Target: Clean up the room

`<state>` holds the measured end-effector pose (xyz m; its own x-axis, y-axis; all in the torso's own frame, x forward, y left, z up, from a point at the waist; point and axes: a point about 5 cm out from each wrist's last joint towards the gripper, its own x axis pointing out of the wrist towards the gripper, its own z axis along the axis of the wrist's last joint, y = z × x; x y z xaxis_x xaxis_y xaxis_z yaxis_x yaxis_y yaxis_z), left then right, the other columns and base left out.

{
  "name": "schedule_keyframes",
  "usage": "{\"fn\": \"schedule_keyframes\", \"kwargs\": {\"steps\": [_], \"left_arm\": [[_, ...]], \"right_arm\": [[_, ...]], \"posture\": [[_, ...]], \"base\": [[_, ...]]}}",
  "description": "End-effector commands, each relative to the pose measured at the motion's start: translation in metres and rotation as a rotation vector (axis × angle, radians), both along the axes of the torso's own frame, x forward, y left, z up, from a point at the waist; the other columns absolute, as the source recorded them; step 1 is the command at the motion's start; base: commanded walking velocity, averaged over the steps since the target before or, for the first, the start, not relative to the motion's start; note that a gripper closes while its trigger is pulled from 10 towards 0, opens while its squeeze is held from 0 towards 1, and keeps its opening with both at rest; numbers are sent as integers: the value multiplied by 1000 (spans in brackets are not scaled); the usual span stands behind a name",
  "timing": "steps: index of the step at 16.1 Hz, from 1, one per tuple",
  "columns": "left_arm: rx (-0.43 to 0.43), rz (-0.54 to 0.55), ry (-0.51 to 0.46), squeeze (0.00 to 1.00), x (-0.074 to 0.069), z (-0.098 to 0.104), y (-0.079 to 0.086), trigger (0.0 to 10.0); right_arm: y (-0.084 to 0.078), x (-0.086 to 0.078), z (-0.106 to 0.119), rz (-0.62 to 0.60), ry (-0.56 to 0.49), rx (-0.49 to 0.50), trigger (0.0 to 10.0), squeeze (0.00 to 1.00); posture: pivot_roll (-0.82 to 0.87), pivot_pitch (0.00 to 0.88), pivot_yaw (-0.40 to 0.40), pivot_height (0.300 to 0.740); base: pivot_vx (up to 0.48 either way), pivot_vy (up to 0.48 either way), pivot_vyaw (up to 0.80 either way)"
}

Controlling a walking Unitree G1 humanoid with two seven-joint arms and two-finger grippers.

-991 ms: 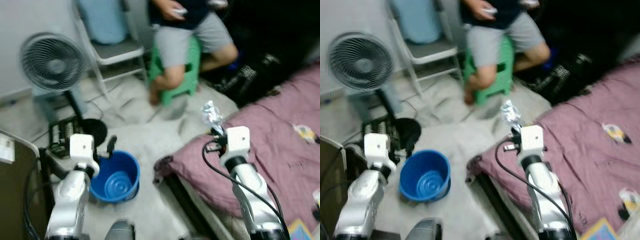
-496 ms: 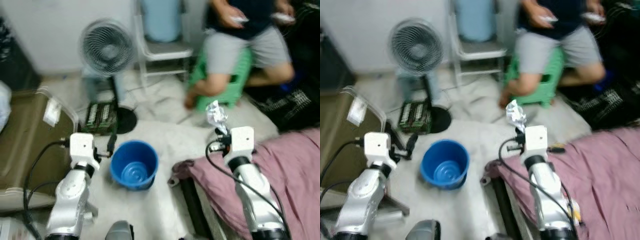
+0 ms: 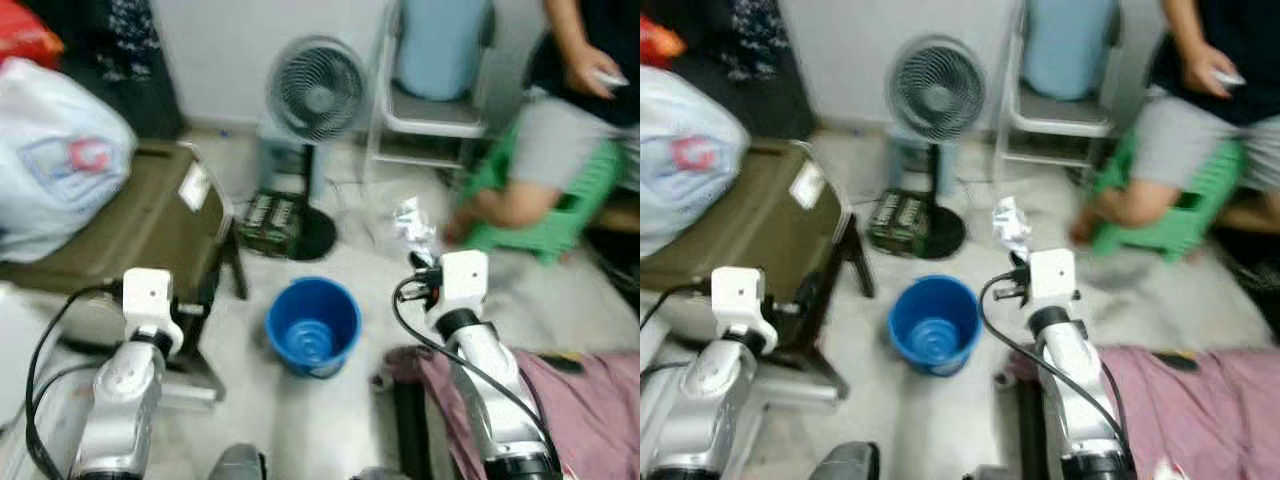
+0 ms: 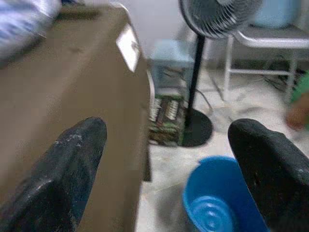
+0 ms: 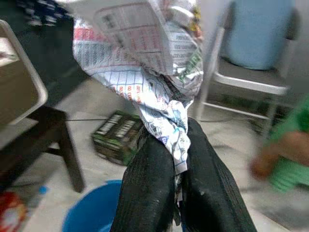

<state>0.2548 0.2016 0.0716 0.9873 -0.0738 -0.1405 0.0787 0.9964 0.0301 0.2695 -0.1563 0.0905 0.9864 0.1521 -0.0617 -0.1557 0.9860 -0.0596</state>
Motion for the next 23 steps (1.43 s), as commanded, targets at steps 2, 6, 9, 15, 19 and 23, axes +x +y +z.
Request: {"fn": "schedule_keyframes", "kwargs": {"steps": [2,6,9,15,19,23], "left_arm": [[-17,-23,7,0,-3,0,-4,10000],[-90,-164,47,0,-15,2,-17,10000],[-176,-289,90,0,-33,0,-29,10000],[-156,-411,84,0,-30,8,-50,10000],[-174,-306,54,0,-22,9,-40,10000],[-193,-313,33,0,-18,12,-41,10000]], "right_arm": [[-9,-2,0,-26,5,-11,10000,0],[-15,-5,1,-63,8,-13,10000,0],[-18,-13,1,-69,20,-16,10000,0],[-18,-10,3,-75,18,-17,10000,0],[-21,-13,4,-89,16,-16,10000,0],[-19,-10,5,-85,12,-11,10000,0]], "posture": [[-36,65,-54,740],[-34,65,-57,740],[-32,67,-66,740],[-39,63,-65,740],[-50,72,-61,740],[-49,73,-61,740]], "base": [[0,0,800],[0,0,177],[0,0,0],[0,0,0],[0,0,0],[76,0,0]]}}
